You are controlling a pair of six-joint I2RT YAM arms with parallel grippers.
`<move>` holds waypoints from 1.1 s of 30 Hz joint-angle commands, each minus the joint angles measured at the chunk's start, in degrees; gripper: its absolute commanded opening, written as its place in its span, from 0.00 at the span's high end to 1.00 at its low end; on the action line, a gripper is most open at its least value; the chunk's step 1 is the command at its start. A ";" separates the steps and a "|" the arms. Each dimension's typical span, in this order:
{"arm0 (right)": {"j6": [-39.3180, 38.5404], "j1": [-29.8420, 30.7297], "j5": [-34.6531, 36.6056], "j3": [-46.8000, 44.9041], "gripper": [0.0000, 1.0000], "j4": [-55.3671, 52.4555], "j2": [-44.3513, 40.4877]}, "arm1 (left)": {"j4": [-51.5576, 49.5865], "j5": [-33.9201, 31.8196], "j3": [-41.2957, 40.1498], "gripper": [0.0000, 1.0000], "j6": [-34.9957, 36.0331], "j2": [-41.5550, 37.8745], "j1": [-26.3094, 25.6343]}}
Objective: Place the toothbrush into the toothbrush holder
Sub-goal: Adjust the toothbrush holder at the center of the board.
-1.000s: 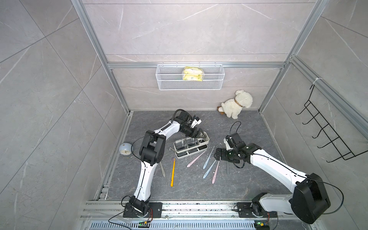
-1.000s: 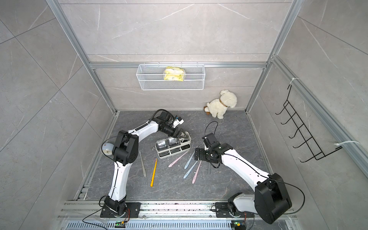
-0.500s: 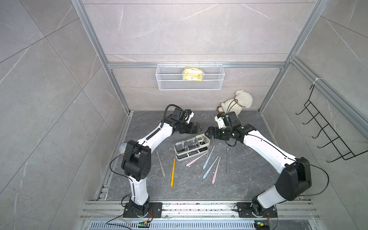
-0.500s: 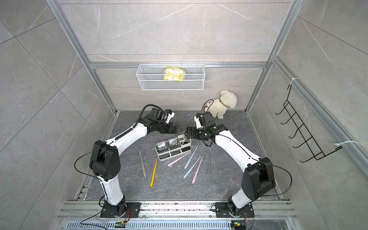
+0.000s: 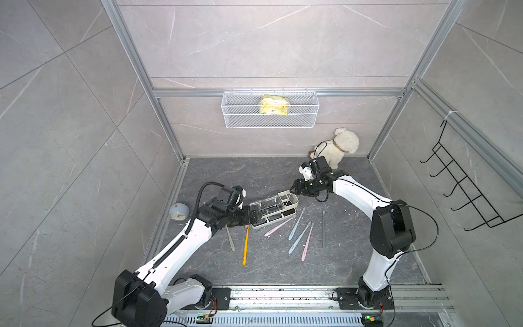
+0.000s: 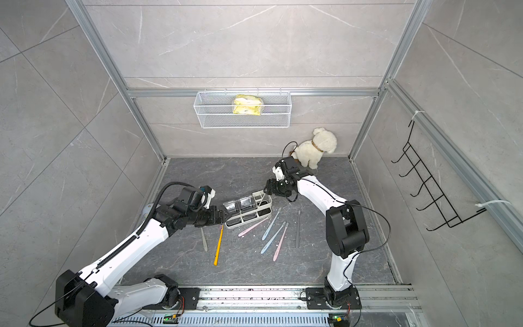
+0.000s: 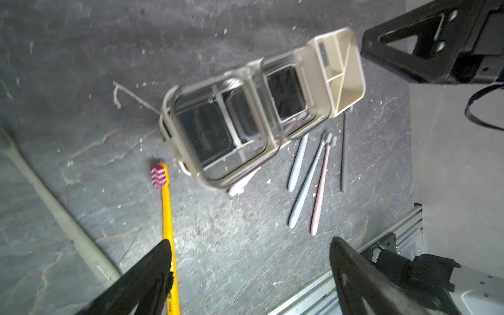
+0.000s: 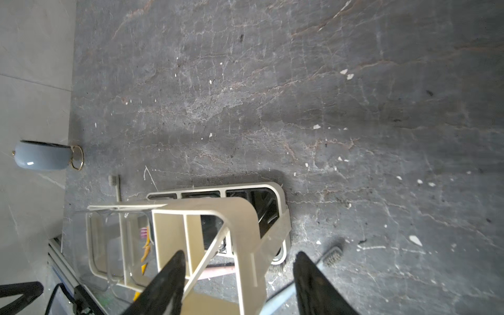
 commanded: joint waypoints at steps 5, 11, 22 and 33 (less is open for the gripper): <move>2.33 0.08 -2.45 -2.20 0.45 5.52 1.38 | 10.38 5.04 -6.17 0.12 -6.10 0.24 -1.85; 3.95 0.14 -2.45 -7.18 0.54 8.90 -0.37 | 28.09 10.55 -9.87 0.17 -8.27 7.57 -1.86; 5.10 1.76 -1.58 -11.66 0.51 8.96 -4.27 | 19.75 1.92 1.31 0.19 -1.77 17.21 -0.98; 2.64 2.25 5.31 -8.05 0.14 -1.15 -7.28 | 18.93 0.87 4.32 0.19 0.25 20.18 -0.95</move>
